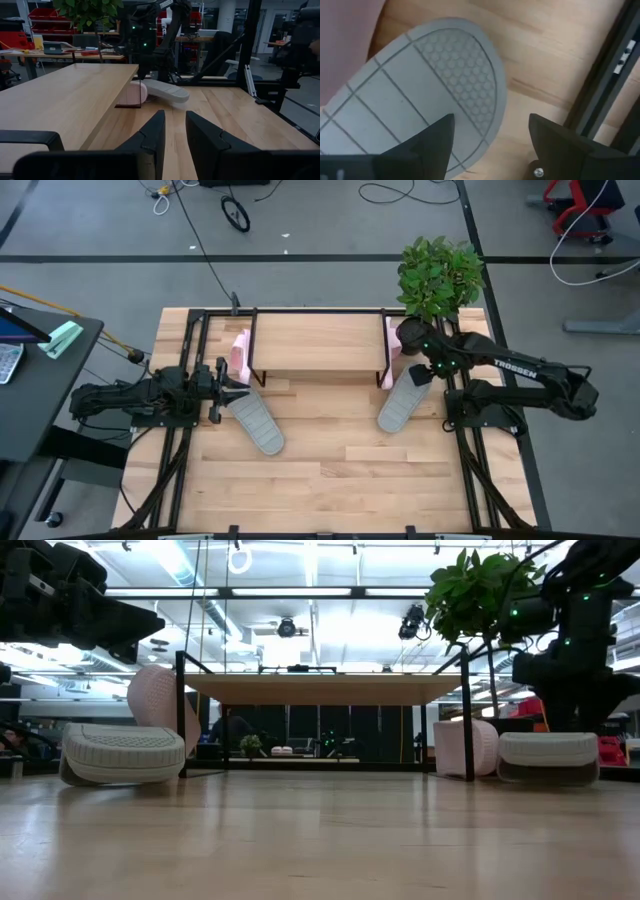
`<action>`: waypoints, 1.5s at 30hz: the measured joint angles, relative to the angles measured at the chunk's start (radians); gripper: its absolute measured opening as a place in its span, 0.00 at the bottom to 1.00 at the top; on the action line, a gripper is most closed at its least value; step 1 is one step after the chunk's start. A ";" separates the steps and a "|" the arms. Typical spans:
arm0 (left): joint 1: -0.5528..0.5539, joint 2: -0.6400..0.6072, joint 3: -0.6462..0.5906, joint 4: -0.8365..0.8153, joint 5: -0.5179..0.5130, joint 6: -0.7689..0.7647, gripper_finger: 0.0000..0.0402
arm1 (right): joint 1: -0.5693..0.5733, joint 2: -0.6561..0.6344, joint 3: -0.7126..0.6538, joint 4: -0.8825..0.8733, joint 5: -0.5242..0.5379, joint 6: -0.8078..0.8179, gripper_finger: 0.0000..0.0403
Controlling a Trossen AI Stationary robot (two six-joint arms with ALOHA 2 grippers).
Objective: Pick and place slides into the shelf
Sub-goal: Put the right grey slide onto the shelf
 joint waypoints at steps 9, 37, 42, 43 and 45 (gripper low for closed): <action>0.000 0.000 0.000 0.000 0.000 -0.003 0.23 | -0.063 -0.014 0.000 -0.002 -0.136 -0.026 0.65; 0.000 0.000 0.000 -0.007 0.000 -0.026 0.21 | -0.062 0.030 -0.111 0.115 -0.131 0.080 0.66; 0.000 0.000 0.000 -0.007 0.000 -0.025 0.22 | -0.061 0.032 -0.112 0.122 -0.131 0.101 0.67; 0.000 0.000 0.000 -0.007 0.000 -0.025 0.23 | -0.061 0.032 -0.113 0.125 -0.131 0.103 0.67; 0.000 0.000 0.000 -0.007 0.000 -0.025 0.23 | -0.061 0.032 -0.126 0.140 -0.137 0.123 0.67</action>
